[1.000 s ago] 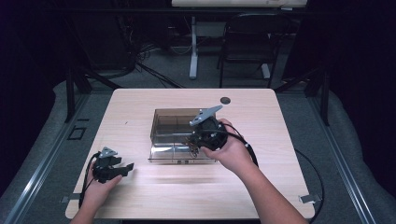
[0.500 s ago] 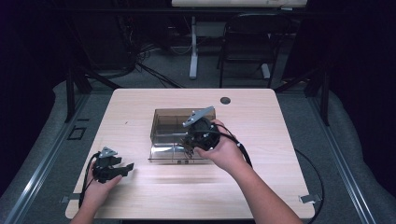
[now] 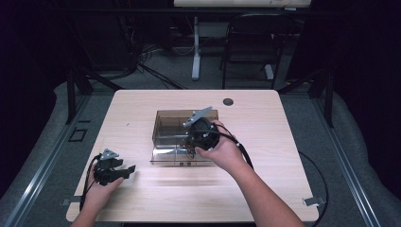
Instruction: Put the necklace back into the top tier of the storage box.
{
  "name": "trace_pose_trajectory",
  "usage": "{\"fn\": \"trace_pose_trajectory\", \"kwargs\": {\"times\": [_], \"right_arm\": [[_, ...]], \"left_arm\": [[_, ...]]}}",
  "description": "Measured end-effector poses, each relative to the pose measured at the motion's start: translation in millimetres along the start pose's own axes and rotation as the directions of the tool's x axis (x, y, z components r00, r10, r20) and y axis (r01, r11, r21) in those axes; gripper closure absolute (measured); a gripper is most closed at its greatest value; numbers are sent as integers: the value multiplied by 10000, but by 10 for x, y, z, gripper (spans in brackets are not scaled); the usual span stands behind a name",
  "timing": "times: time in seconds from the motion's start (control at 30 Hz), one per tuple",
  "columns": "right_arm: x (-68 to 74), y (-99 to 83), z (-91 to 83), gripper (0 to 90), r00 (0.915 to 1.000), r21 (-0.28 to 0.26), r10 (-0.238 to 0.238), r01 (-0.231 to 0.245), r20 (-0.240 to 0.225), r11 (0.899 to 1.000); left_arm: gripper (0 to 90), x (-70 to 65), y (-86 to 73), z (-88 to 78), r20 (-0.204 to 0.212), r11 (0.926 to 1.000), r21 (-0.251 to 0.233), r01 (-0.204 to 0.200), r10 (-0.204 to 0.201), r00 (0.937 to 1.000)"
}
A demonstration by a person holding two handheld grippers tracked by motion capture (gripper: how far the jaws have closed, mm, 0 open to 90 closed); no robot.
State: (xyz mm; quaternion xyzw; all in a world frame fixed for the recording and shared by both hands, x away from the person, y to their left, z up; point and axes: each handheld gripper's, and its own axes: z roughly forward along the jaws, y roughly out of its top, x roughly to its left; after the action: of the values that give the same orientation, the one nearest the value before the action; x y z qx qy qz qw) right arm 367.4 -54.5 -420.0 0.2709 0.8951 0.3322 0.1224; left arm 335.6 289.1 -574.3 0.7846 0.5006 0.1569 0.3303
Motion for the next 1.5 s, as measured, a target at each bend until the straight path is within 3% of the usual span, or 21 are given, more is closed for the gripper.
{"fn": "trace_pose_trajectory", "kwargs": {"times": [0.53,1.1,1.5], "right_arm": [[-123,-47,141,843,9994,82,211,-214,281,9997],[31,-78,227,843,9999,363,-76,79,-85,9993],[156,-101,381,843,9990,460,-194,213,-404,9987]], "left_arm": [[366,1,-3,-2,-33,10000,12,41,-41,10000],[366,2,-2,-4,-19,10000,43,-12,12,10000],[367,5,-2,-8,2,10000,90,8,-8,10000]]}}
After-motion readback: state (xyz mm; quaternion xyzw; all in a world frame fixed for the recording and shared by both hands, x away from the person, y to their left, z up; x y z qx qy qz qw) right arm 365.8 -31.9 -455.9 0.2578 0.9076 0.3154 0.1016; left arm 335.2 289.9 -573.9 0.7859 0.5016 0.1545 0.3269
